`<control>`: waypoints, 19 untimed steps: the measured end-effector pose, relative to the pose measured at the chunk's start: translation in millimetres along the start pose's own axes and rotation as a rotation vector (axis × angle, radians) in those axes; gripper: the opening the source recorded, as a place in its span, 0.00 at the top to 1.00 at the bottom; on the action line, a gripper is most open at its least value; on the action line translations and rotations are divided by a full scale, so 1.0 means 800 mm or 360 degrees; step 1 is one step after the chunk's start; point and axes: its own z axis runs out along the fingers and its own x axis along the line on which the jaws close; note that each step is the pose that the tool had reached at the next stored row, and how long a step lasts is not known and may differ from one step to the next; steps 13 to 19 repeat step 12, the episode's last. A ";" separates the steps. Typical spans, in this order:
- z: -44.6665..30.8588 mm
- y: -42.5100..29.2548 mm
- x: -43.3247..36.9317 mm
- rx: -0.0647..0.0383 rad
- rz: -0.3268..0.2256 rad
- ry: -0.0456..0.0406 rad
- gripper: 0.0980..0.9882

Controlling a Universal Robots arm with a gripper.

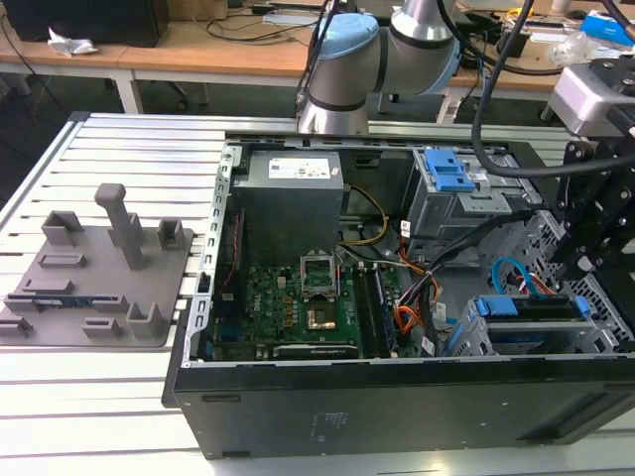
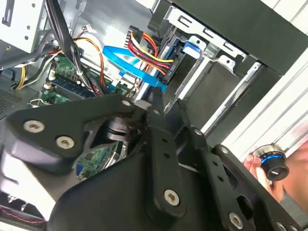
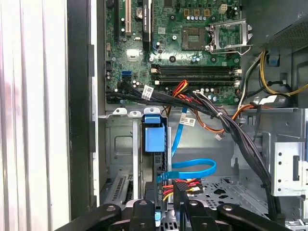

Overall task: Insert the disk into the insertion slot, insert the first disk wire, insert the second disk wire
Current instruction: 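Insert the second disk wire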

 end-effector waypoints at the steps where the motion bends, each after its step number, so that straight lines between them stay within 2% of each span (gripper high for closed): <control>1: 0.0000 0.0000 0.000 0.0000 0.0000 -0.0001 0.87; 3: 0.0000 0.0000 0.000 0.0000 0.0000 -0.0002 0.99; 19: 0.0000 0.0000 0.000 0.0000 0.0000 -0.0008 0.99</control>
